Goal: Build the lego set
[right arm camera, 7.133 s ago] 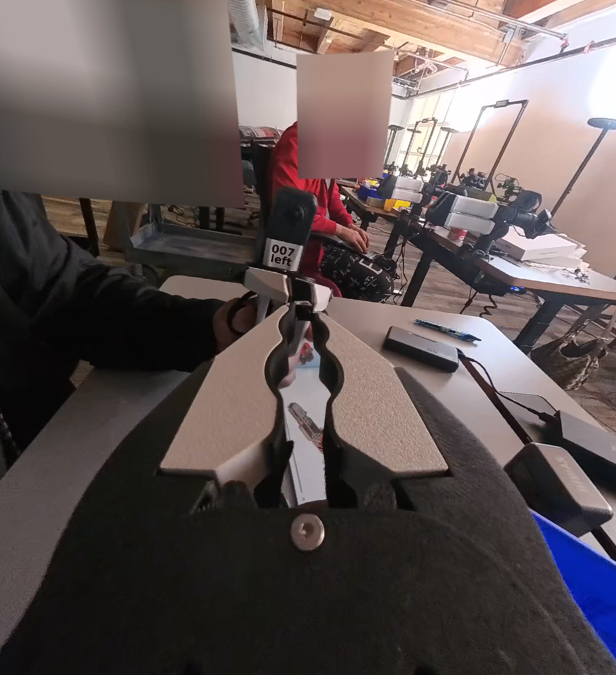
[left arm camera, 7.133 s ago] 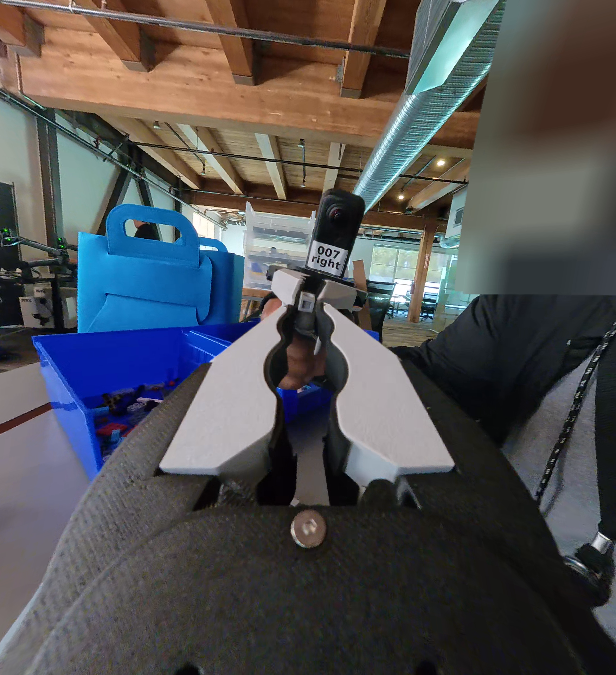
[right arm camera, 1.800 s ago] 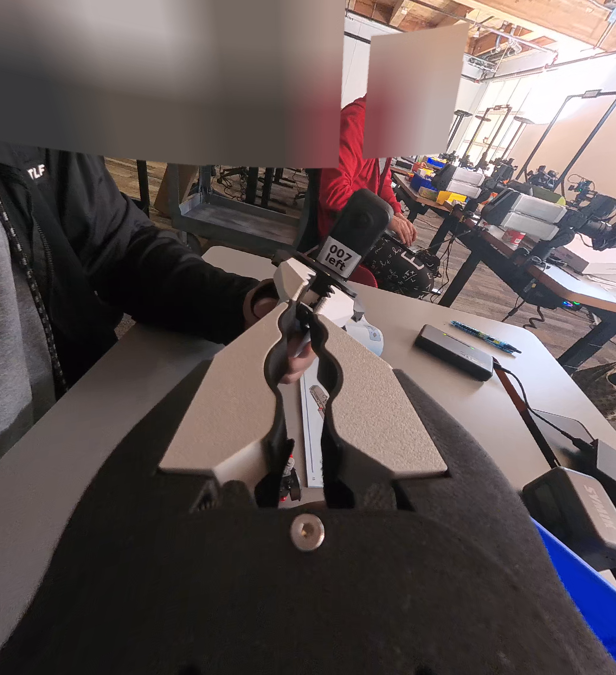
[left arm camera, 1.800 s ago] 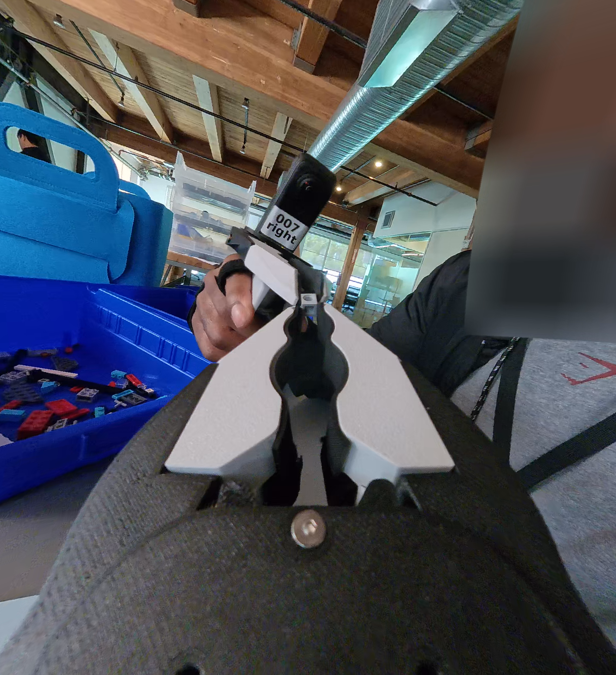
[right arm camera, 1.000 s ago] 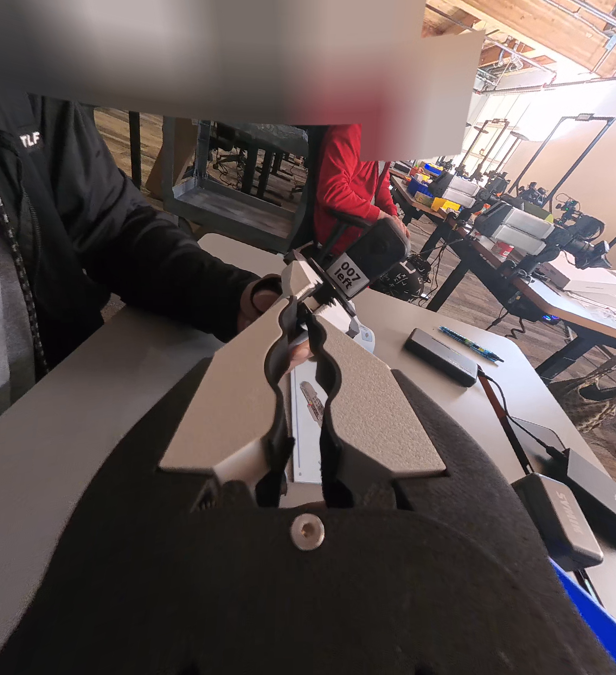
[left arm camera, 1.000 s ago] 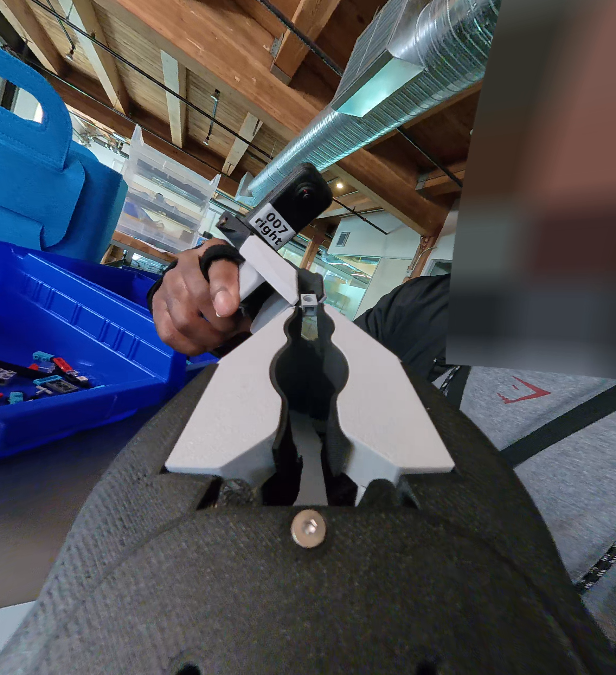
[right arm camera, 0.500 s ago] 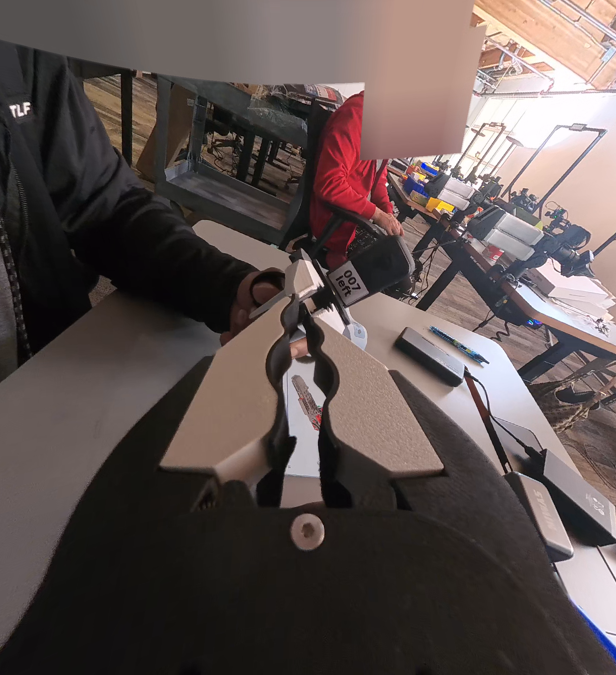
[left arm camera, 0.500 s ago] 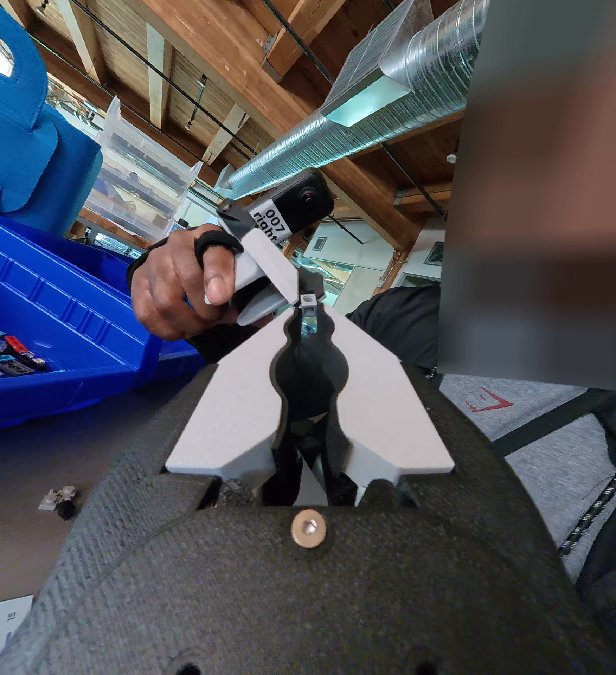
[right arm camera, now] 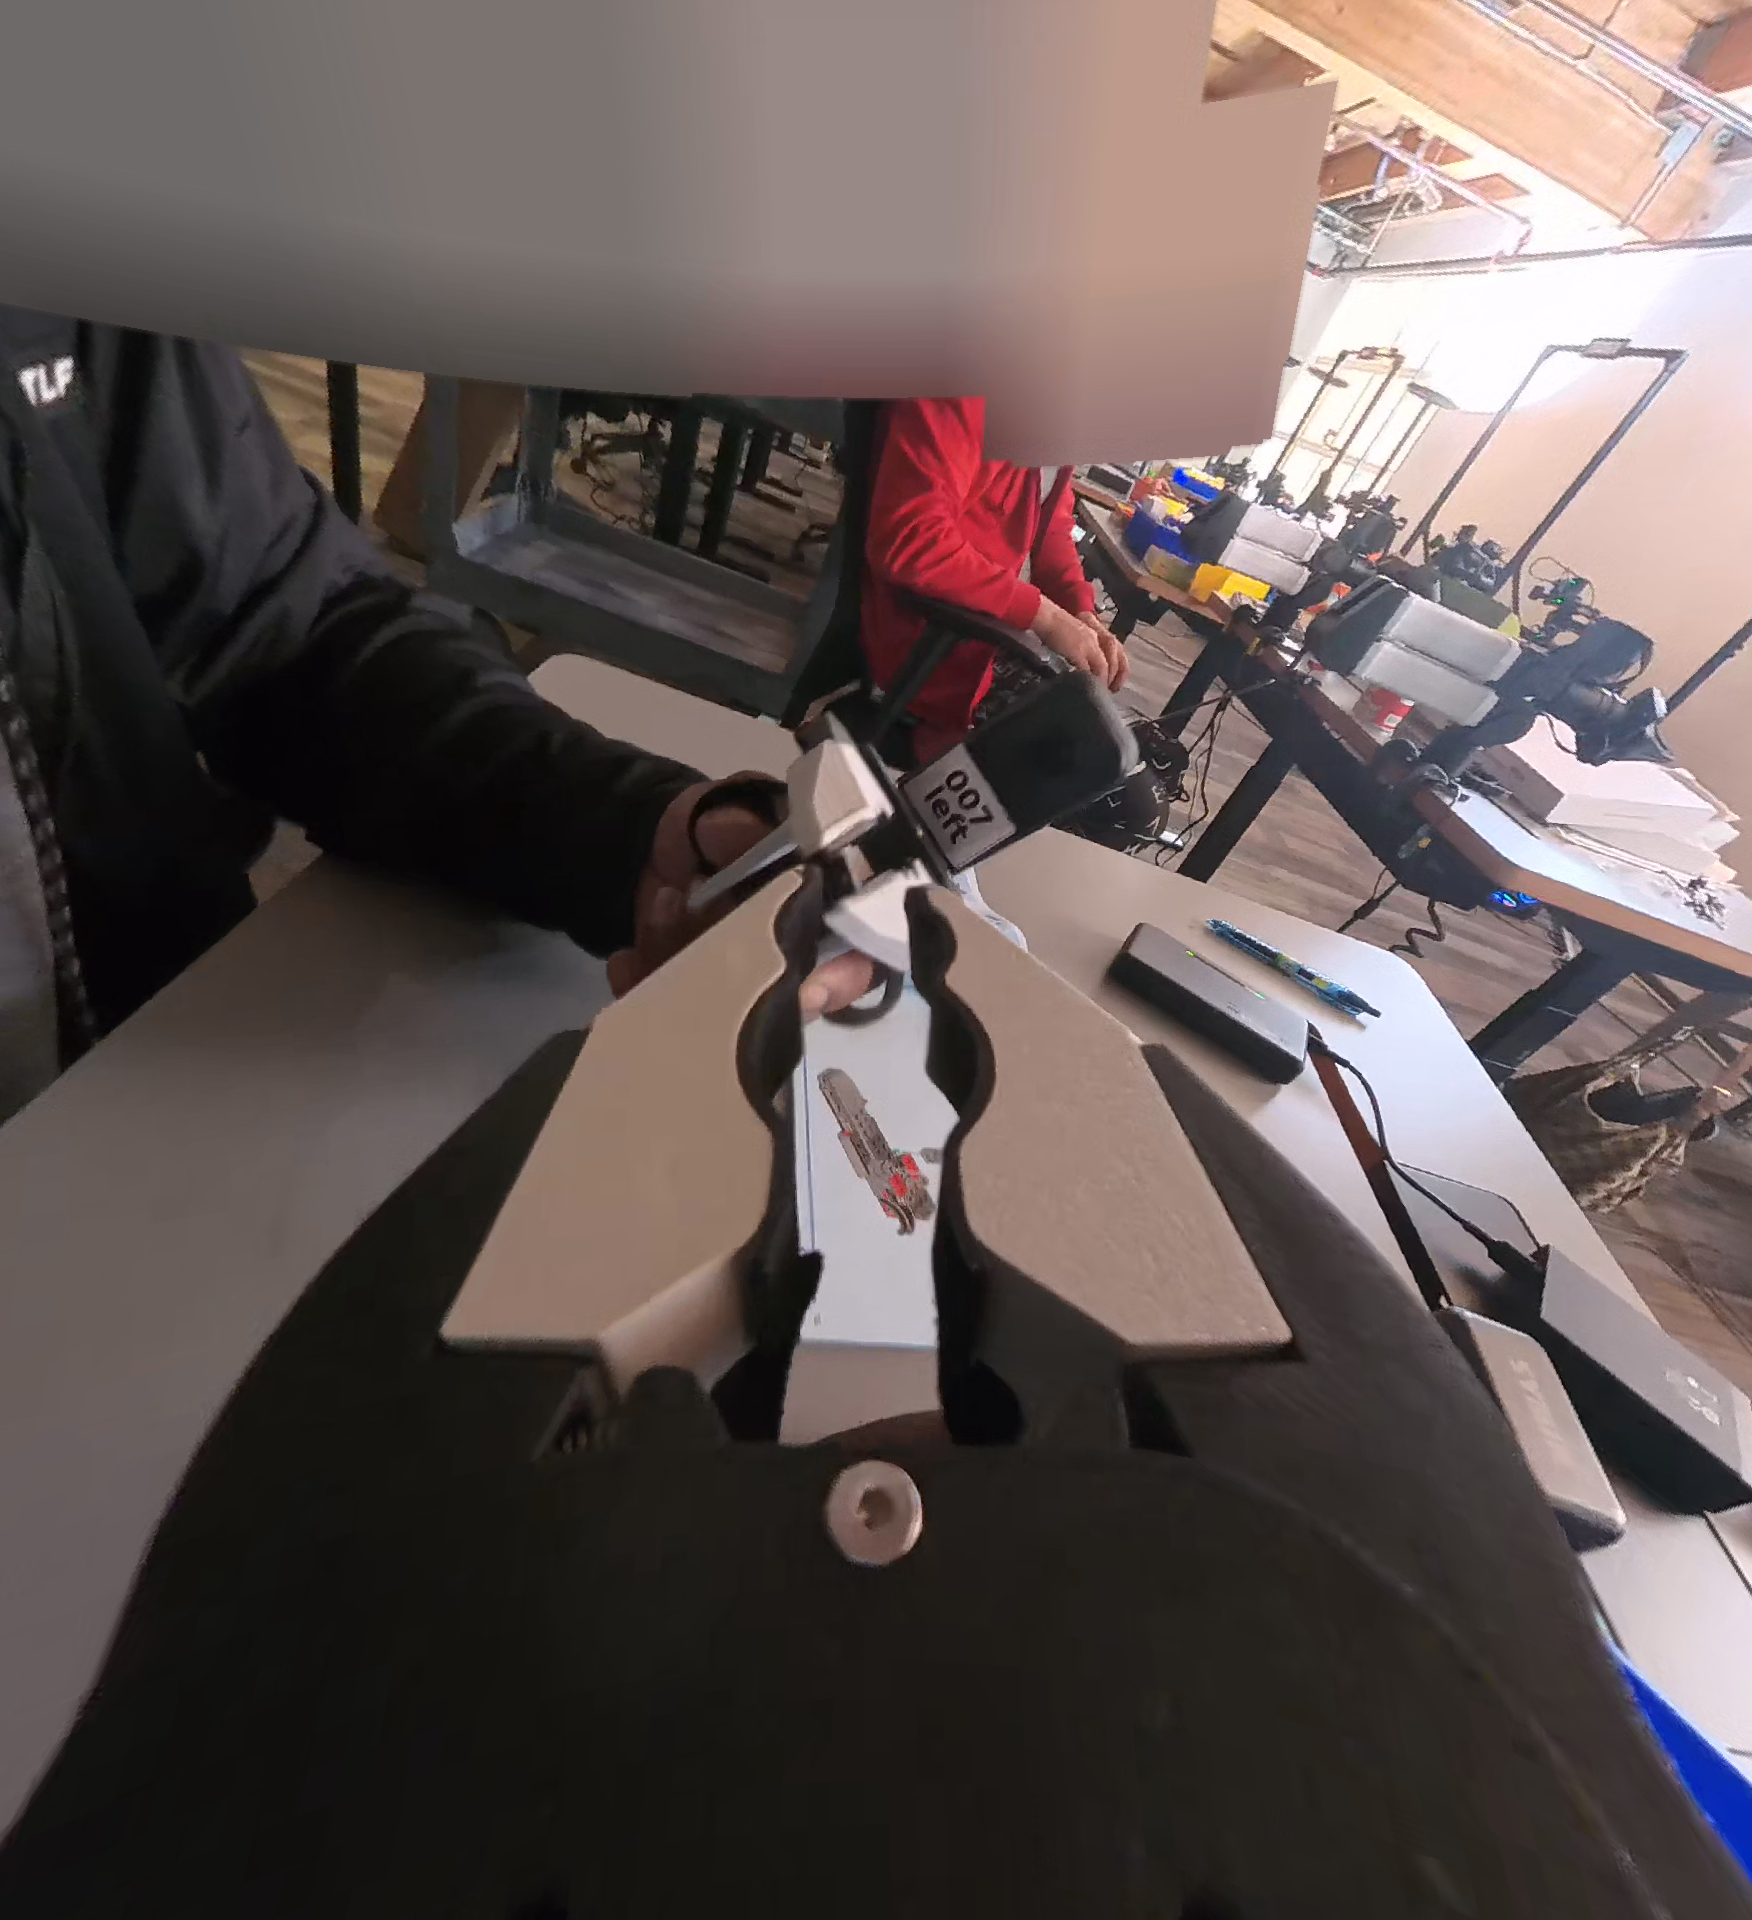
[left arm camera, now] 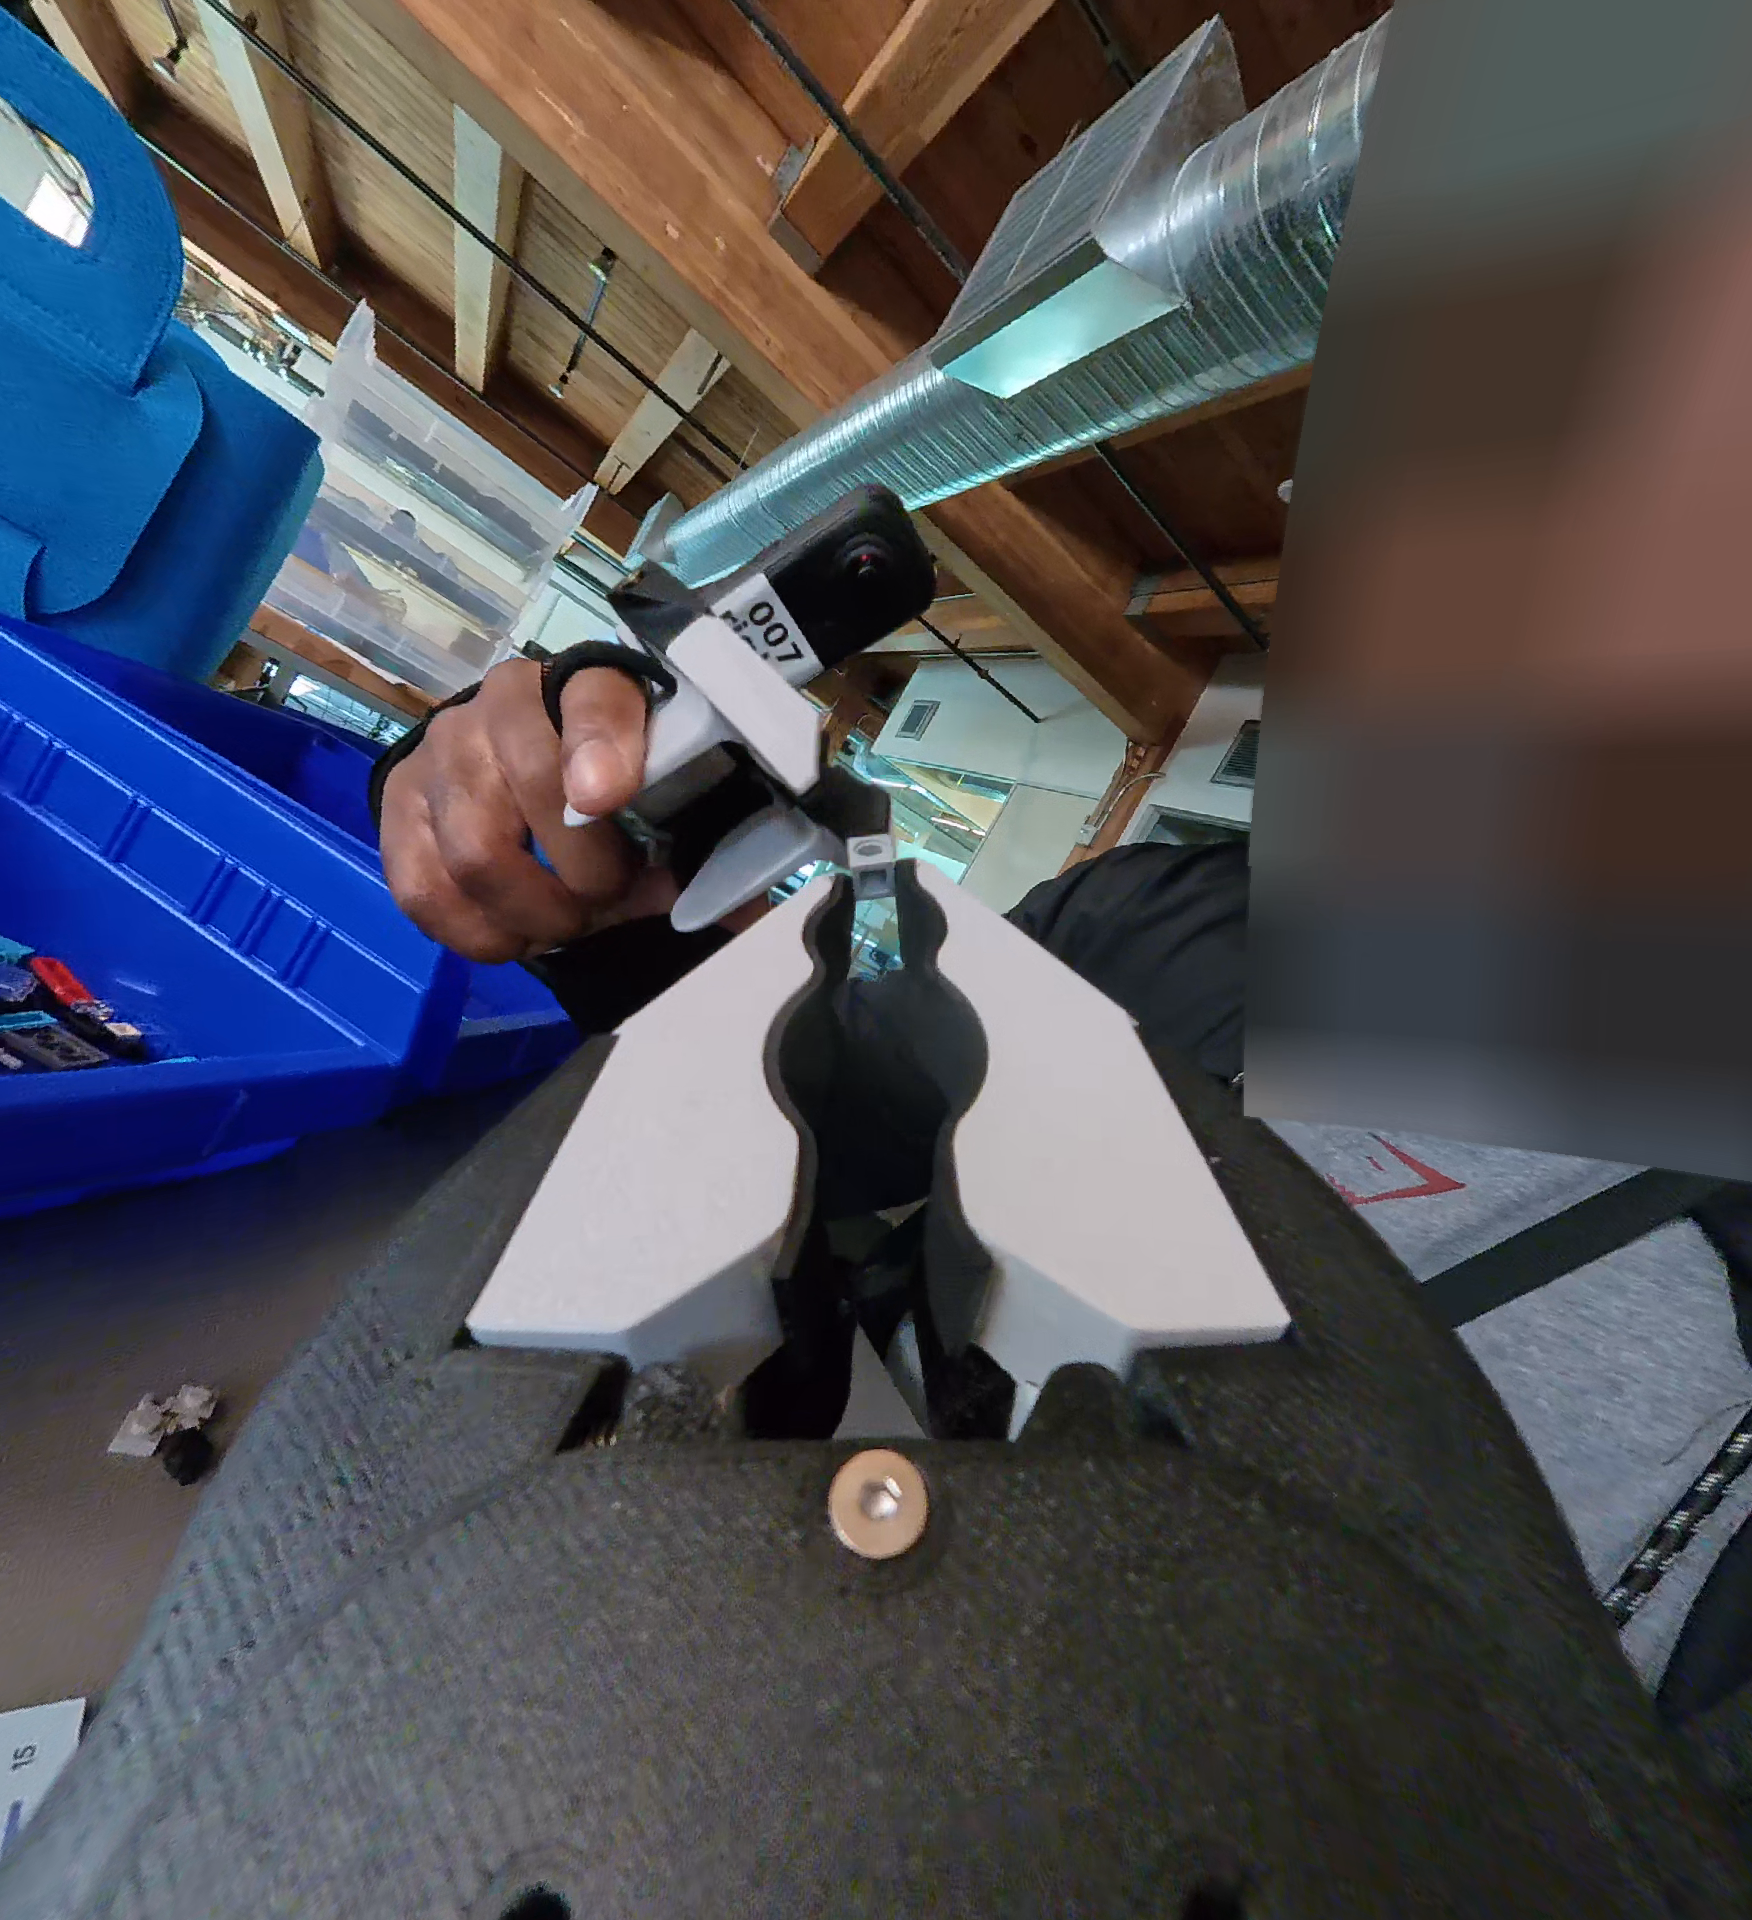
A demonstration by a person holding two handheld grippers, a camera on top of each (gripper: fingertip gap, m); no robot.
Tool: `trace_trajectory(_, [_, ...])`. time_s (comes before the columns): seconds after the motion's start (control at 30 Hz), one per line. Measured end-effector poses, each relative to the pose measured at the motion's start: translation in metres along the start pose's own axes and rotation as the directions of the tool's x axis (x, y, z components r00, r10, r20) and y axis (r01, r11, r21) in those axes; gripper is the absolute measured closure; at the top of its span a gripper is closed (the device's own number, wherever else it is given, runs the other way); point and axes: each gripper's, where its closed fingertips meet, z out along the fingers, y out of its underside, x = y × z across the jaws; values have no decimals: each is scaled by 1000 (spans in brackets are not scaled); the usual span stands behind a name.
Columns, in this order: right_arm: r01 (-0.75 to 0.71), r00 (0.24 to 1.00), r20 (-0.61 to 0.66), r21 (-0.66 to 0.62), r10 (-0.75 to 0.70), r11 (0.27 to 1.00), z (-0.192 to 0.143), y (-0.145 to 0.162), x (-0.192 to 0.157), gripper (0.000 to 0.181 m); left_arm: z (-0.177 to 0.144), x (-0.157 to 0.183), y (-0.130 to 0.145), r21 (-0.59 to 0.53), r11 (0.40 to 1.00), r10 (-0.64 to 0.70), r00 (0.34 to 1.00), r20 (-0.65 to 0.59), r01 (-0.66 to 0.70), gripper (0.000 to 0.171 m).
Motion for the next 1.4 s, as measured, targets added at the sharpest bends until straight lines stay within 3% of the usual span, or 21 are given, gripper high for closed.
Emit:
trace_trajectory(0.2, [75,997,-6,-39,-76,996,4,6,-4,162,-1,-4,1,5,998,-60,998,2,60,163])
trace_trajectory(0.4, [90,996,-20,-69,-92,994,6,11,-3,172,0,-10,4,1,996,-90,996,21,90,162])
trace_trajectory(0.53, [25,998,-54,-33,-27,999,3,6,6,173,-3,-11,-7,10,995,95,989,116,-96,152])
trace_trajectory(0.63, [-35,998,-53,9,35,999,2,0,8,173,-3,-6,-13,-15,956,290,939,187,-292,152])
trace_trajectory(0.77, [-138,989,-41,57,141,989,3,-4,11,172,-3,-5,-16,-53,906,420,875,242,-420,158])
trace_trajectory(1.03, [-226,973,-14,95,229,969,7,-4,11,173,-2,-4,-16,-69,886,461,849,258,-459,159])
trace_trajectory(1.4, [-209,977,-16,79,210,975,8,-3,10,171,-2,-5,-16,-61,889,454,853,259,-455,164])
